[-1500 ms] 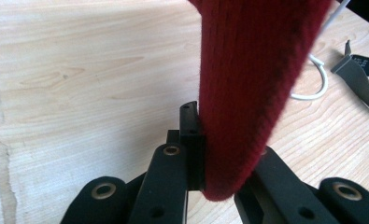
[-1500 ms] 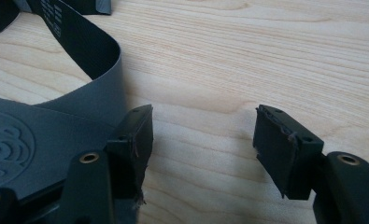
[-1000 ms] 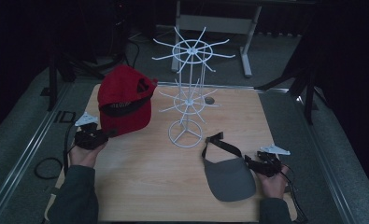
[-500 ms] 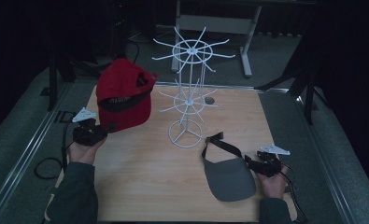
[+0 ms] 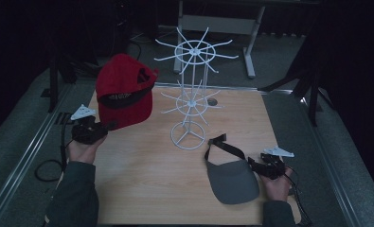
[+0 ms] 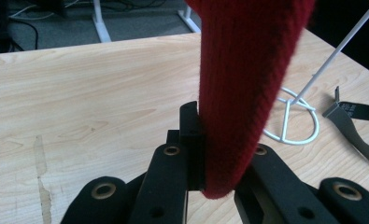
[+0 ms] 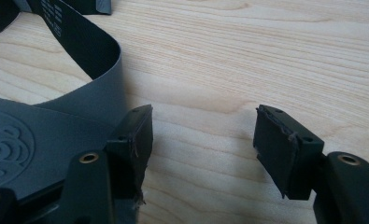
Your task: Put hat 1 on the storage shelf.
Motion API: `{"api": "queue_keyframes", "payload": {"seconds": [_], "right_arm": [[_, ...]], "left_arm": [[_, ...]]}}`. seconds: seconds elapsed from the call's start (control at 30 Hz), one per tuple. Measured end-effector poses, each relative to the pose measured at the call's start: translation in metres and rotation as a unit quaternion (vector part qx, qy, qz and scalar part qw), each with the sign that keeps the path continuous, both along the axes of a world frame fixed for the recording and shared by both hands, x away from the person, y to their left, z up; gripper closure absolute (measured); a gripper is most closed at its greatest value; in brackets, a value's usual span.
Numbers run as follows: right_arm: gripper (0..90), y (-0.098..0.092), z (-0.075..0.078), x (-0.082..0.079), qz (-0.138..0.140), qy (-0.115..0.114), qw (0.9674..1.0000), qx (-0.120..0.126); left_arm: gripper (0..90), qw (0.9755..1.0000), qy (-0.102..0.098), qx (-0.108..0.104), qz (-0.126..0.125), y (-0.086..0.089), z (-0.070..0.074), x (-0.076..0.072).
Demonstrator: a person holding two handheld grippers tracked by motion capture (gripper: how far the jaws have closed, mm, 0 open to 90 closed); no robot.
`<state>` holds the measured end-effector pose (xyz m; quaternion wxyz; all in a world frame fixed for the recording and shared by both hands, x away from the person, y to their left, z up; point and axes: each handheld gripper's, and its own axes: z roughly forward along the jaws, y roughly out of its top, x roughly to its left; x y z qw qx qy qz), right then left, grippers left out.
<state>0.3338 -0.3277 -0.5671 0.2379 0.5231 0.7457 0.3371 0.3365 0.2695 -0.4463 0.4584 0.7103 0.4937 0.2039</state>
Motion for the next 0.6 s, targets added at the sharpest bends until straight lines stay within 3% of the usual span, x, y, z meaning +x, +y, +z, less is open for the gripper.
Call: {"api": "queue_keyframes", "payload": {"seconds": [0.6], "right_arm": [[37.7, 0.0, 0.0, 0.0, -0.001, 0.0, 1.0, 0.002]], "left_arm": [[85.8, 0.9997, -0.025, -0.007, 0.003, -0.001, 0.022, 0.002]]}}
